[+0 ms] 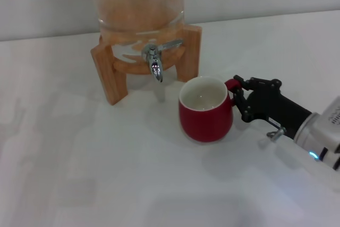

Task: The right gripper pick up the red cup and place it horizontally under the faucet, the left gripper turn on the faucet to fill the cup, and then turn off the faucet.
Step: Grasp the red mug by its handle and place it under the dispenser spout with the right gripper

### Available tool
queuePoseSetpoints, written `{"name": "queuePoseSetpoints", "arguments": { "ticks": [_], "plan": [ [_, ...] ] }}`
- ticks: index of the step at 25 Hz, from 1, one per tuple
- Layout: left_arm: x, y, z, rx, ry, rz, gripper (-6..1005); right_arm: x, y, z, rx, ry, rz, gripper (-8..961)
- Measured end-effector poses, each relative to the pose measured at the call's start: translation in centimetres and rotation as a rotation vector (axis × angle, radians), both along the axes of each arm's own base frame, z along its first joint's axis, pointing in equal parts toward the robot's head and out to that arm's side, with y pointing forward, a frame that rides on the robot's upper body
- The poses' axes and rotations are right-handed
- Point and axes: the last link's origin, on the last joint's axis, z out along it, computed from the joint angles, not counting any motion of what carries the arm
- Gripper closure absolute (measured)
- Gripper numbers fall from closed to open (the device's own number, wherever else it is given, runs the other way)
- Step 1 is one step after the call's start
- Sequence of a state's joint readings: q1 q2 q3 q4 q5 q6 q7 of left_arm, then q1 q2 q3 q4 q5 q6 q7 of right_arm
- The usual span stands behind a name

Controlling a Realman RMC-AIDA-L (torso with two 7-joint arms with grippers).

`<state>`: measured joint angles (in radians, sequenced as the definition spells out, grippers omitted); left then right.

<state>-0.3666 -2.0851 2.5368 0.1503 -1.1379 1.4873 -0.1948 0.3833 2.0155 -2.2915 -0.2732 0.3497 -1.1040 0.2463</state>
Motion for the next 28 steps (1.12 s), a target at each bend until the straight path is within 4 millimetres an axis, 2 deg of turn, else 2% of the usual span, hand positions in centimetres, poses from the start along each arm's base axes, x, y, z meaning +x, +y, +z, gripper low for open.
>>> {"name": "queuePoseSetpoints", "arguments": {
  "ticks": [16,28],
  "plan": [
    [0.6,0.7,0.0,0.0,0.0,-0.019,169,-2.2,2.4,-1.7,-0.086,-0.021,0.011,836],
    [0.7,0.8,-0.1,-0.005,0.002,-0.025,170,-3.2,3.3,-2.5,-0.117,-0.046,0.014,837]
  ]
}}
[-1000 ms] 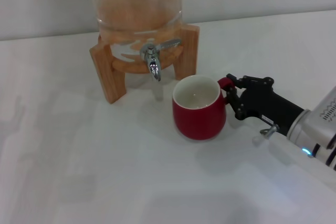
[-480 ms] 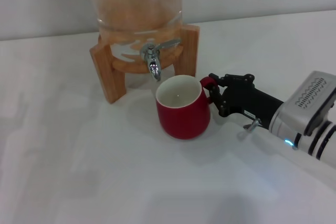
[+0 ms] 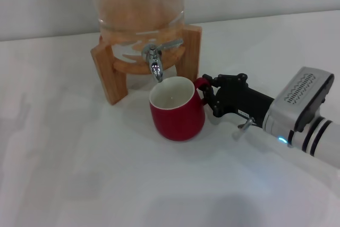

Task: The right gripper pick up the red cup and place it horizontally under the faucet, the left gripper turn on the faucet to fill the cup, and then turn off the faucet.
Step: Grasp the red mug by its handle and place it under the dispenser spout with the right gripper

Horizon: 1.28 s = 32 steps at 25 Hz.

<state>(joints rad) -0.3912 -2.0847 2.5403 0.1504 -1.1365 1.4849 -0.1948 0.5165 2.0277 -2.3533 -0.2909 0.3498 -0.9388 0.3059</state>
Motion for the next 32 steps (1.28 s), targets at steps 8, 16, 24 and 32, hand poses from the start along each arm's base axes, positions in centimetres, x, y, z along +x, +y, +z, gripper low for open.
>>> {"name": "queuePoseSetpoints", "arguments": {
  "ticks": [8,16,24,32],
  "plan": [
    [-0.1,0.1,-0.1,-0.007,0.001,0.007,170,-1.0,0.7,-0.3,-0.018,-0.001,0.019,837],
    [-0.1,0.2,-0.1,-0.009,-0.001,0.009,170,-1.1,1.4,-0.5,-0.02,-0.021,-0.018,837],
    [0.0,0.2,-0.1,-0.01,0.0,0.008,169,-0.9,1.8,-0.5,-0.015,-0.027,-0.04,839],
    [0.0,0.3,-0.1,-0.01,0.0,0.006,169,-1.0,1.8,-0.5,-0.014,-0.027,-0.039,845]
  ]
}}
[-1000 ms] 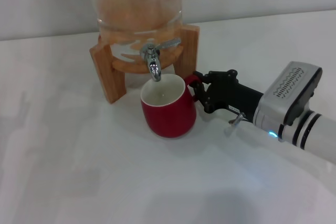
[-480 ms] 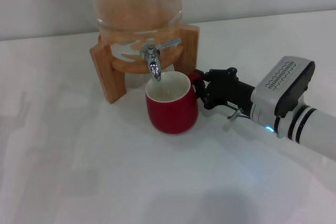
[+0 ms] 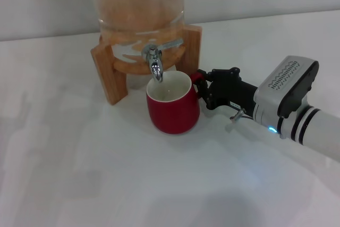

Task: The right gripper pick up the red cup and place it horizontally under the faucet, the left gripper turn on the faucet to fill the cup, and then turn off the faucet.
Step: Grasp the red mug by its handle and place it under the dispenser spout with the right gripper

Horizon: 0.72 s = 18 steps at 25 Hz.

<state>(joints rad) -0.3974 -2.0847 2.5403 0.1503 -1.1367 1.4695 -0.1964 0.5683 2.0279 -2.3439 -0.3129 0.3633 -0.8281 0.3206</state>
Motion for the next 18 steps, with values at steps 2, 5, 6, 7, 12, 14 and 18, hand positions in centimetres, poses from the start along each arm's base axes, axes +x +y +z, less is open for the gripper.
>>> {"name": "queuePoseSetpoints", "arguments": {
  "ticks": [2,5,6,7,12,14,18],
  "plan": [
    [0.02,0.02,0.0,0.0,0.0,-0.001,169,-0.01,0.01,0.0,0.0,0.0,0.0,845],
    [0.05,0.05,0.0,0.0,0.0,-0.002,169,-0.01,0.01,0.0,0.0,0.0,0.0,844],
    [0.05,0.05,0.0,0.0,0.0,-0.002,169,-0.01,0.01,0.0,0.0,0.0,0.0,844],
    [0.05,0.05,0.0,0.0,0.0,-0.002,169,0.0,0.01,0.0,0.0,0.0,0.0,844],
    [0.09,0.09,0.0,0.0,0.0,-0.003,170,0.04,0.0,-0.01,0.0,-0.001,-0.003,845],
    [0.13,0.14,0.01,0.0,0.001,-0.004,170,0.06,-0.01,-0.04,-0.002,-0.004,-0.003,845],
    [0.17,0.19,0.01,0.0,0.001,-0.006,169,0.11,0.03,-0.13,-0.007,-0.013,-0.006,847]
  ]
}}
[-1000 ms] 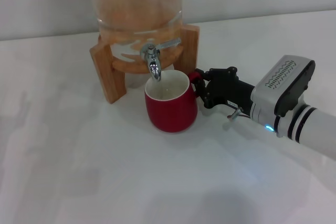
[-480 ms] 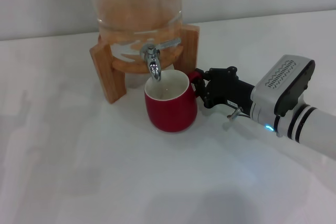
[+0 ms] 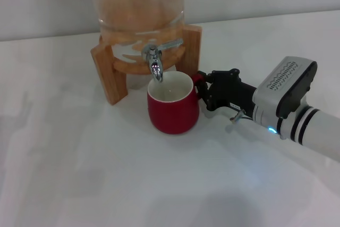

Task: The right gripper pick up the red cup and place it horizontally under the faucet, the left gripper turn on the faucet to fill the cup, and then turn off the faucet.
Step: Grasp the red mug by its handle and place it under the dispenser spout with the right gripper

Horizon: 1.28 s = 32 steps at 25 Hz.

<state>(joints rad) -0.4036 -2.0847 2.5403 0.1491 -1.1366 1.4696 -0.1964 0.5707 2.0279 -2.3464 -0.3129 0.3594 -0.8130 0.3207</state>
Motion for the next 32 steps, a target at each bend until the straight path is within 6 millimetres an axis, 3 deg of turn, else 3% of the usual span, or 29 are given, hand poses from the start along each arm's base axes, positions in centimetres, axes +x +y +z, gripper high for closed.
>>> {"name": "queuePoseSetpoints", "arguments": {
  "ticks": [32],
  "plan": [
    [-0.04,-0.01,0.02,0.0,0.002,0.001,169,-0.73,0.4,-0.53,-0.017,-0.015,-0.001,830]
  ]
}}
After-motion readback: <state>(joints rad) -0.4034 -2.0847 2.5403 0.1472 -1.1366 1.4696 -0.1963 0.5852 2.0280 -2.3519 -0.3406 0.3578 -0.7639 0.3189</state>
